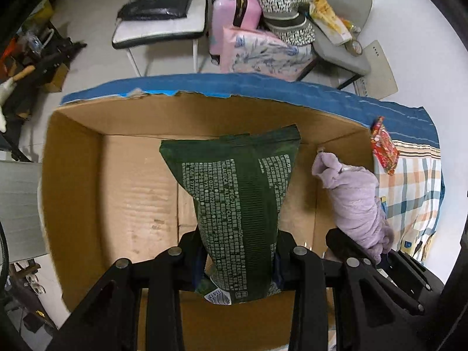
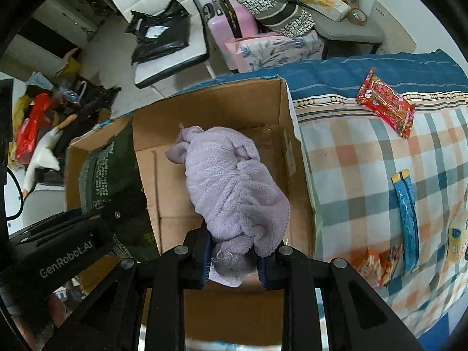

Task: Organize soft objects
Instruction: 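Open both tools to drop the plush and green bag into the box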

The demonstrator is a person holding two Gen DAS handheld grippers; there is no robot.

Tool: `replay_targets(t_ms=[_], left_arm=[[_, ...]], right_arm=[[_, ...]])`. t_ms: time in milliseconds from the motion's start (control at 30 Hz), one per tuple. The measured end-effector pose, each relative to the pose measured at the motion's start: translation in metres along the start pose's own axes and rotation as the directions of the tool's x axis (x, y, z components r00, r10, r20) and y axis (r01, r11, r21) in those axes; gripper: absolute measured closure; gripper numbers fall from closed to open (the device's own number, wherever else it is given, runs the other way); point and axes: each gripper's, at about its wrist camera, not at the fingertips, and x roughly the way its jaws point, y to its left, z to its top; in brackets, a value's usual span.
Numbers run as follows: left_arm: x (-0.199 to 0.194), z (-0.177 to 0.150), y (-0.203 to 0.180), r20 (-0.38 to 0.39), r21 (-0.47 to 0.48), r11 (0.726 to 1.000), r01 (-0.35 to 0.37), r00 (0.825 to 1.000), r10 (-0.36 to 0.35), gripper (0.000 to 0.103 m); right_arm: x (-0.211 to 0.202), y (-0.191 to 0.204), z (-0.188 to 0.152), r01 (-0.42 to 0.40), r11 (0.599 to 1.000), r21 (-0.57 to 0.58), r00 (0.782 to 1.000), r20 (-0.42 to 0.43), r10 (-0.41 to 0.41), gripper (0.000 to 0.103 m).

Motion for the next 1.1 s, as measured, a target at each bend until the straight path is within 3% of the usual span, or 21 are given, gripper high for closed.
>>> replay_targets(t_ms=[300, 433, 533, 567, 767, 833, 900, 1033, 1100], left_arm=[[0.041, 0.024, 0.003, -0.078, 0.008, 1.000, 0.000, 0.997, 0.000, 0.070], [0.049, 0.030, 0.009, -0.097, -0.027, 1.000, -0.007, 0.995, 0.005, 0.068], [0.049, 0.031, 0.014, -0.094, -0.053, 0.998, 0.016, 0.995, -0.021, 0.057], [0.047, 0.031, 0.014, -0.087, -0.052, 0.999, 0.010, 0.996, -0.014, 0.048], [0.022, 0.023, 0.011, -0.025, -0.026, 0.999, -0.020, 1.000, 0.019, 0.012], [0.015, 0.018, 0.011, -0.009, -0.020, 0.999, -0.028, 1.000, 0.028, 0.011], [0.005, 0.010, 0.011, 0.011, -0.022, 0.999, -0.028, 1.000, 0.028, 0.010], [-0.013, -0.003, 0.012, 0.060, -0.016, 0.998, -0.062, 0.996, 0.063, 0.005], [-0.026, -0.017, 0.013, 0.081, -0.016, 0.997, -0.073, 0.994, 0.074, 0.005]], right_arm=[[0.034, 0.004, 0.024, 0.039, 0.999, -0.009, 0.999, -0.020, -0.039, 0.074], [0.046, 0.005, 0.031, 0.051, 0.999, -0.013, 0.998, -0.046, -0.051, 0.062], [0.047, 0.003, 0.032, 0.042, 0.999, -0.013, 0.998, -0.043, -0.042, 0.041], [0.045, 0.003, 0.032, 0.044, 0.999, -0.016, 0.998, -0.039, -0.045, 0.036], [0.032, 0.004, 0.027, 0.056, 0.998, -0.040, 0.998, -0.037, -0.057, 0.035], [0.027, 0.005, 0.024, 0.053, 0.997, -0.050, 0.997, -0.044, -0.055, 0.029], [0.021, 0.006, 0.020, 0.053, 0.997, -0.063, 0.998, -0.041, -0.055, 0.014], [0.008, 0.008, 0.005, 0.062, 0.993, -0.097, 0.997, -0.047, -0.067, 0.009], [0.001, 0.009, -0.003, 0.073, 0.991, -0.114, 0.996, -0.047, -0.079, 0.000]])
